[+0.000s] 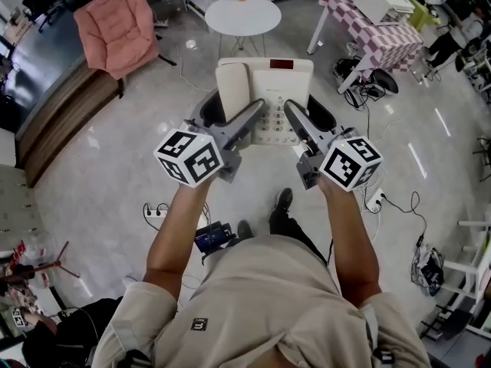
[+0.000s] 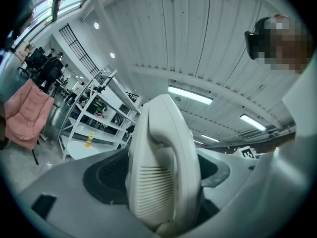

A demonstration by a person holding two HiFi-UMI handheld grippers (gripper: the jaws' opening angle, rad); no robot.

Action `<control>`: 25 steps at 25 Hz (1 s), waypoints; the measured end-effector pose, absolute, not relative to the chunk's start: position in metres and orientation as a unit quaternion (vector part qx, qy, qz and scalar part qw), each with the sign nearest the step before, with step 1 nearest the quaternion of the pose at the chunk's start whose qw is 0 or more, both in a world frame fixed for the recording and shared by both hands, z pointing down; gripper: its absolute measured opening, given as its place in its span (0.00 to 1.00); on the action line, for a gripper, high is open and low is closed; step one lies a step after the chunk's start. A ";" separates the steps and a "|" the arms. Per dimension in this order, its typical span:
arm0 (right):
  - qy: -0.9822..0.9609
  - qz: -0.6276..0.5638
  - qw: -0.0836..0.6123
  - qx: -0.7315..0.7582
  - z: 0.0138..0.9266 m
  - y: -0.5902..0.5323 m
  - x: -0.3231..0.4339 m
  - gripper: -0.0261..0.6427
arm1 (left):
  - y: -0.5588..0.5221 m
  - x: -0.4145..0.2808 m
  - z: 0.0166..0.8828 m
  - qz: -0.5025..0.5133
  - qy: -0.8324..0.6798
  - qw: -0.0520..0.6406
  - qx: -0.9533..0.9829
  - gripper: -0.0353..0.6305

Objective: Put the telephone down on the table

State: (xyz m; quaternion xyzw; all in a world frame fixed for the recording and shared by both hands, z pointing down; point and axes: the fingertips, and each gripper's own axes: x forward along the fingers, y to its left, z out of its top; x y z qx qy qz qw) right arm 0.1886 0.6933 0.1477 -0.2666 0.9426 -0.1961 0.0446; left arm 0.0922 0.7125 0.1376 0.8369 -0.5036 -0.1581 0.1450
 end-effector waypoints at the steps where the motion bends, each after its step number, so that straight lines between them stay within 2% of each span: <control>1: 0.943 -0.198 0.044 -0.263 0.150 0.688 0.188 0.34 | 0.708 0.092 0.139 -0.157 -0.506 0.146 0.835 0.63; 25: 0.956 -0.226 0.016 -0.186 0.170 0.469 0.224 0.34 | 0.504 0.133 0.161 -0.158 -0.578 0.157 0.785 0.63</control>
